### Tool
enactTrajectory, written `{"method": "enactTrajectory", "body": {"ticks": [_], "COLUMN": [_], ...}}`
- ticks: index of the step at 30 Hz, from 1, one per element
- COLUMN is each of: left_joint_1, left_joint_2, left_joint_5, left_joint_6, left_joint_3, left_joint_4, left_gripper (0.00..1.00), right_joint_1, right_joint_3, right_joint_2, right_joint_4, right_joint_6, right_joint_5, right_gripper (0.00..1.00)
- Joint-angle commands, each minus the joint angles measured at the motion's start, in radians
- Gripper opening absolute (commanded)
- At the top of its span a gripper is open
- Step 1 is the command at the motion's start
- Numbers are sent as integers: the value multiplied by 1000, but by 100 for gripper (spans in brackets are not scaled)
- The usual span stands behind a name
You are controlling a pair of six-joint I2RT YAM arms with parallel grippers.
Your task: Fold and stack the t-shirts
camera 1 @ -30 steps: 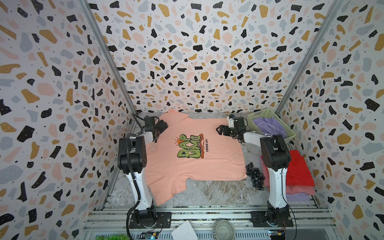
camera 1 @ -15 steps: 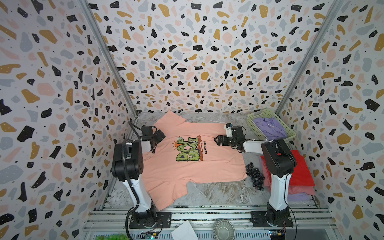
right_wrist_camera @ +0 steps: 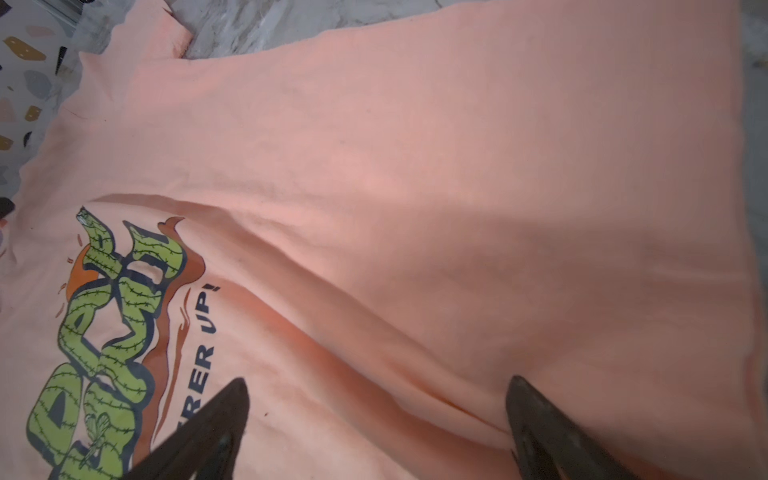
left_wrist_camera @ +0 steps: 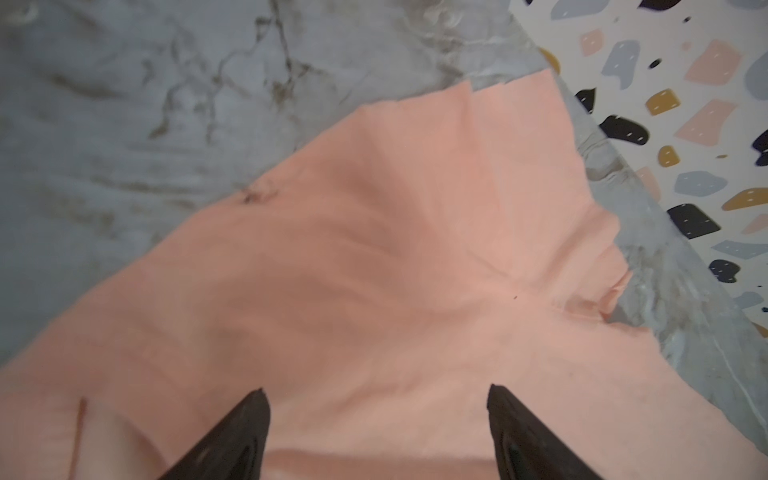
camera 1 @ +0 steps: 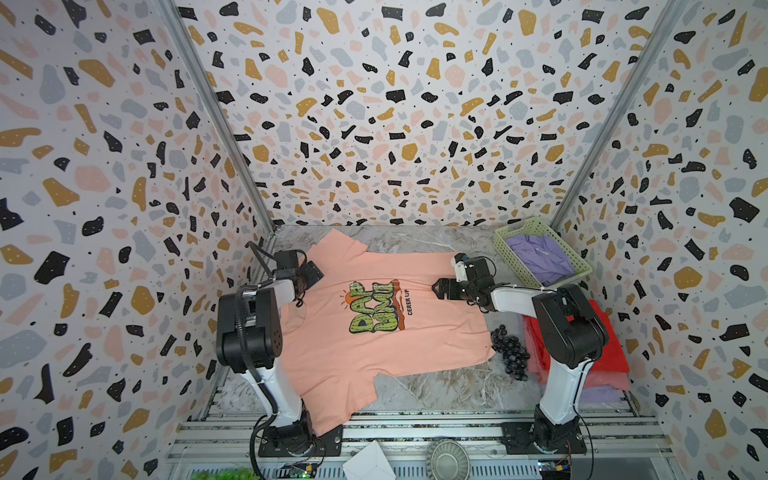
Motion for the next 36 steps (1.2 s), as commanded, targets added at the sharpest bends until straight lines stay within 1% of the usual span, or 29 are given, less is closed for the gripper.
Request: {"method": "enactTrajectory", "body": {"ticks": [1,3,6,12,16,20,23,25,27,29,32,33,36], "left_joint_1": [-11,-19,-27,-33,-37,-38,-50,-63,-74,-76,-83,-86,-90], "left_joint_2": [81,149,234,367,441,552,641,695,743,774,789,791,792], "left_joint_5": [37,41,50,55,25,1,-33,-54,-57,-33,-7,6,1], "left_joint_6": [85,94,107,150,154,134,141,167,175,167,171,182,193], "left_joint_3": [166,268,383,556,651,796,932,1013,1089,1123,1120,1117,1124], "left_joint_4": [-68,-89,-99,-88,-72,-124,-221,-283,-338,-359,-367,-364,-374], "left_gripper": [82,81,79,78,78,77,76,76,76,75,74,72,68], "right_joint_1": [-20,-42,-76,-125,-131,-140,-149,-159,-172,-179,-182,-182,-182], "right_joint_3": [122,213,310,441,476,498,511,556,642,690,757,773,805], "right_joint_2": [-18,38,114,231,270,301,318,345,398,432,475,486,513], "right_joint_4": [-72,-99,-93,-38,-24,-38,-48,-76,-142,-168,-214,-225,-253], "right_joint_6": [-65,-82,-79,-73,-85,-77,-79,-101,-122,-145,-172,-176,-178], "right_joint_5": [51,64,59,13,13,25,30,7,-12,-38,-64,-66,-49], "right_gripper": [98,97,97,97,97,97,97,98,98,98,98,97,97]}}
